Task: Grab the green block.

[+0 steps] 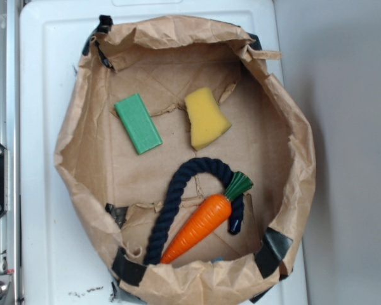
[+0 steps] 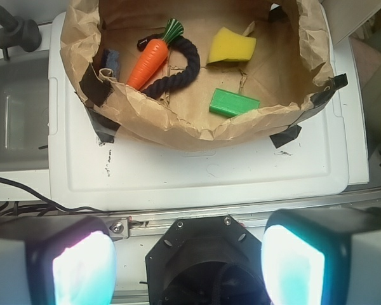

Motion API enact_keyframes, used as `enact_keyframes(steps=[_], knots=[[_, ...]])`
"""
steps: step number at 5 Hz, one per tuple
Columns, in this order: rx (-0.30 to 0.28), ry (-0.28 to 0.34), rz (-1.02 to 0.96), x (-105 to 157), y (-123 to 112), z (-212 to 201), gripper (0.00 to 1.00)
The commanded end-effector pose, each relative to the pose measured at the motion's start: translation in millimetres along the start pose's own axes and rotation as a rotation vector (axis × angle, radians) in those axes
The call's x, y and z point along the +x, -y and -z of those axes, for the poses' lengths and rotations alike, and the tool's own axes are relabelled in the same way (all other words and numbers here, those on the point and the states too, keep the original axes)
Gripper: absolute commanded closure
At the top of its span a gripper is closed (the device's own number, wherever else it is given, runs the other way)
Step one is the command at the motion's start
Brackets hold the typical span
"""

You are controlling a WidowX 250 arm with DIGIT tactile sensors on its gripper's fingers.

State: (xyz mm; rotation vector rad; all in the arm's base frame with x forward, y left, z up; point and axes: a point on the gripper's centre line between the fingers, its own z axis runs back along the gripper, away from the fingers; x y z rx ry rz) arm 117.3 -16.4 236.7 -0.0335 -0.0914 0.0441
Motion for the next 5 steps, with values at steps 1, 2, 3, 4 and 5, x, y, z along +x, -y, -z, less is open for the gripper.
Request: enact_keyframes(steps=[1, 2, 3, 4, 5], knots=[[0.0, 0.0, 0.0, 0.0, 0.0, 0.0, 0.0], [-0.041, -0.01, 0.01, 49.4, 14.0, 2.6, 0.0], [-0.07, -0.03, 0.058, 91.1, 27.2, 13.3, 0.0], [-0.107, -0.033, 0.131, 120.8, 36.9, 26.9, 0.0], [-0.107, -0.033, 0.131, 120.8, 36.9, 26.9, 0.0]])
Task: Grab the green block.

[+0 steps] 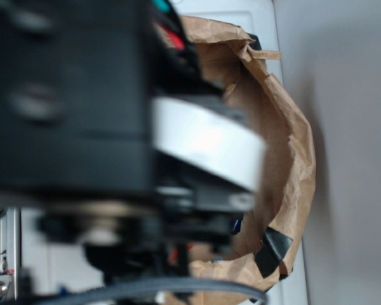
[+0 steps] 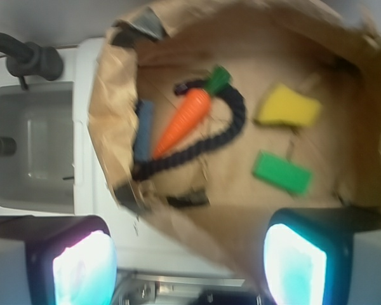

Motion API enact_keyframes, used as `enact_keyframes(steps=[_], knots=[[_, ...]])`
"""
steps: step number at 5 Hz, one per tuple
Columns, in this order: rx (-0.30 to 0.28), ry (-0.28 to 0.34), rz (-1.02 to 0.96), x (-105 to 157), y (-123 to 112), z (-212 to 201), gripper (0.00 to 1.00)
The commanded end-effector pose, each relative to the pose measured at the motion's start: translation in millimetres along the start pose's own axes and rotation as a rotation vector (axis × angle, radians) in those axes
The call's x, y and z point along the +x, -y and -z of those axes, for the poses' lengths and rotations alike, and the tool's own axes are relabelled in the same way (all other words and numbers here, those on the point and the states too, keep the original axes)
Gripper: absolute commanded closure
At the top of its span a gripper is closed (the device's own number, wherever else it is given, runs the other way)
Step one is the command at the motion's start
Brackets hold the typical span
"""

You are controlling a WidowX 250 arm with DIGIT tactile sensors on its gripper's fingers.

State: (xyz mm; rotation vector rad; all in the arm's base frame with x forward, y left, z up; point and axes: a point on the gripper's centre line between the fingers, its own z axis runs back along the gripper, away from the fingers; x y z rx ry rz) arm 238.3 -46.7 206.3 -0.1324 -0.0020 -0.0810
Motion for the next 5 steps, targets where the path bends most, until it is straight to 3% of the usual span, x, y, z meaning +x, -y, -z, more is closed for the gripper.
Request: enact_keyframes(steps=[1, 3, 4, 5], knots=[[0.0, 0.06, 0.015, 3.5, 3.7, -15.5, 0.0], [0.0, 0.06, 0.015, 3.5, 3.7, -15.5, 0.0], [-0.031, 0.095, 0.063, 27.1, -4.6, -0.7, 0.0], [-0.1, 0.097, 0.129, 44.7, -29.0, 6.8, 0.0]])
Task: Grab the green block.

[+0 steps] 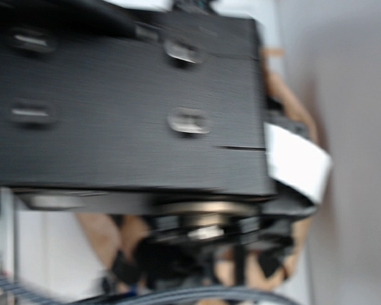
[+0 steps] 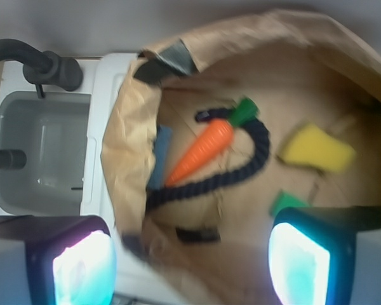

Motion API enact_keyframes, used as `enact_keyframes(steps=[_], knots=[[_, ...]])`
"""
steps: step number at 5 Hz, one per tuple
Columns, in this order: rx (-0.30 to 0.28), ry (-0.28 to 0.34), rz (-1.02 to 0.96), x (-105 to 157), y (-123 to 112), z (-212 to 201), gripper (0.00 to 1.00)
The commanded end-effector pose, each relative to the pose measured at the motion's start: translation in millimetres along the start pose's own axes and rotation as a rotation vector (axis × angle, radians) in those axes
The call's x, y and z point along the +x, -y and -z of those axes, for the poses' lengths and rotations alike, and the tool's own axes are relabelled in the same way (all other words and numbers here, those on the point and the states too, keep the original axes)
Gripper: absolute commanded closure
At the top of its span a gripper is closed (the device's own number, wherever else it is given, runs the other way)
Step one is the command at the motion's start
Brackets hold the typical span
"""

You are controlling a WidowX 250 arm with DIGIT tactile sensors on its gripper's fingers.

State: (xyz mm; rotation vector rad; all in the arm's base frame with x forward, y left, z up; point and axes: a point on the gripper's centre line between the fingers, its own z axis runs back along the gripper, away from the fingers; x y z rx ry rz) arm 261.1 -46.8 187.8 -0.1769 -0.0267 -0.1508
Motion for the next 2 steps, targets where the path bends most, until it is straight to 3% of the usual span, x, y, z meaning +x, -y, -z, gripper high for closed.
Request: enact_keyframes(steps=[1, 2], knots=[[-0.032, 0.07, 0.119, 22.3, -45.8, 3.4, 0.0], [-0.002, 0.073, 0.19, -1.0, -66.3, 8.2, 0.0]])
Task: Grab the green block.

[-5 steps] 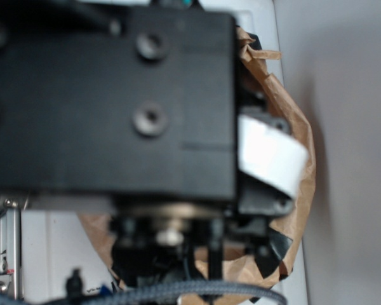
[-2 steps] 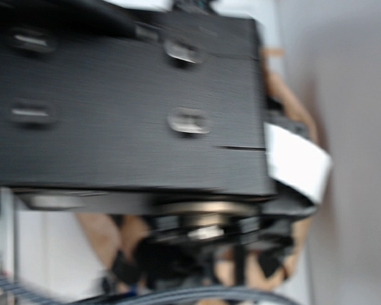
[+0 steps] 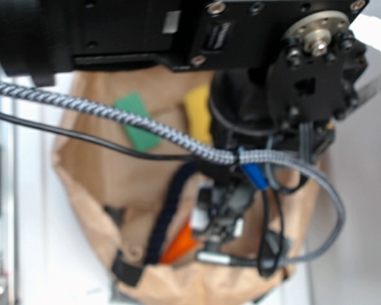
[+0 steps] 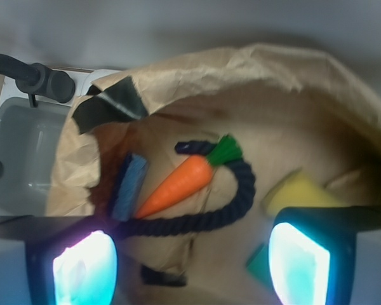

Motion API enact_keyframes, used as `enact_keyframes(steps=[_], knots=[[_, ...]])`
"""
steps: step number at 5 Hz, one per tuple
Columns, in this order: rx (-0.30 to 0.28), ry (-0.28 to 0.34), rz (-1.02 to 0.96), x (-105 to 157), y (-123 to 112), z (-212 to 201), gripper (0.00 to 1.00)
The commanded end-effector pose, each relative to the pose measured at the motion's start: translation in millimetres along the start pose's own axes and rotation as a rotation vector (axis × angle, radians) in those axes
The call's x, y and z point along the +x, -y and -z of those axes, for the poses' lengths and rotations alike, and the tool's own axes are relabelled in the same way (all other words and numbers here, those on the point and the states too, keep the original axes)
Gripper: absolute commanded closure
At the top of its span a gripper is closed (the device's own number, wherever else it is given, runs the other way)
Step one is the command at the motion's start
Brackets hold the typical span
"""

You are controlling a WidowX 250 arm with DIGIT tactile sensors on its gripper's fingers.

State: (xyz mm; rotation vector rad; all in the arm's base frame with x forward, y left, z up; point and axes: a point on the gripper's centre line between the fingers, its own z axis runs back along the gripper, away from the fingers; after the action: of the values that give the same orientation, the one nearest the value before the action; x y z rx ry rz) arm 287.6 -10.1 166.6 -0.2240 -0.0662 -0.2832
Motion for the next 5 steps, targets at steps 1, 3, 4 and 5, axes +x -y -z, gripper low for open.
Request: enact_keyframes(steps=[1, 3, 4, 5], knots=[[0.076, 0.114, 0.145, -54.9, -32.3, -5.7, 0.0], [0.157, 0.173, 0.027, -55.1, -51.6, 15.5, 0.0], [0.157, 0.173, 0.027, -55.1, -51.6, 15.5, 0.0], [0.157, 0.173, 0.027, -55.1, -51.6, 15.5, 0.0]])
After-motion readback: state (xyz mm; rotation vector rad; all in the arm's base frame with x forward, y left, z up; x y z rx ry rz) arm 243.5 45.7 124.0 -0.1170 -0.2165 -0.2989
